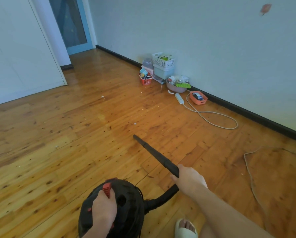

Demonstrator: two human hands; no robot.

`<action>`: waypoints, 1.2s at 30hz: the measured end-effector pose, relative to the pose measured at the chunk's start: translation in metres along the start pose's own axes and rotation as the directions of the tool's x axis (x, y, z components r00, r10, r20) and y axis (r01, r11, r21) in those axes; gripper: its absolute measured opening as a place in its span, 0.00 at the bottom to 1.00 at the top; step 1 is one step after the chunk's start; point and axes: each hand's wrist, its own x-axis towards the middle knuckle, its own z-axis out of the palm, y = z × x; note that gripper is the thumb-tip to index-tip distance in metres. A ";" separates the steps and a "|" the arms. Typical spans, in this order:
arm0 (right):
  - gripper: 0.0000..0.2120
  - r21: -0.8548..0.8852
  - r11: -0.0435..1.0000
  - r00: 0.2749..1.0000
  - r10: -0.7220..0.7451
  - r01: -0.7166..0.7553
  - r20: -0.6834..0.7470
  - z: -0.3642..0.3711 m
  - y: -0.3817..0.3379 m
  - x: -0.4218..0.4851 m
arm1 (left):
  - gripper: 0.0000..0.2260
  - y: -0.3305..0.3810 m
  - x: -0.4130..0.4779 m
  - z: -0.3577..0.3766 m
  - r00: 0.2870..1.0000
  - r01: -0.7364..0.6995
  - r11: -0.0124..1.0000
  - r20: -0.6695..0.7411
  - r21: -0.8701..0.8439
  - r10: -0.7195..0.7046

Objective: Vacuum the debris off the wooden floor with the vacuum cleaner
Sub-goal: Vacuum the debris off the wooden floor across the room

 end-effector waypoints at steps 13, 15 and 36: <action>0.12 0.138 0.967 0.971 0.228 -0.217 -0.077 -0.046 0.079 0.022 | 0.13 0.046 0.013 0.032 0.994 -0.098 0.994 0.042 0.053 0.096; 0.12 0.128 0.965 0.967 0.242 -0.231 -0.078 -0.050 0.086 0.020 | 0.14 0.046 0.010 0.035 0.995 -0.093 0.994 0.041 0.063 0.091; 0.14 0.101 0.973 0.976 0.214 -0.209 -0.037 -0.017 0.066 -0.011 | 0.14 0.039 0.006 0.047 0.995 -0.084 0.994 0.044 -0.075 0.087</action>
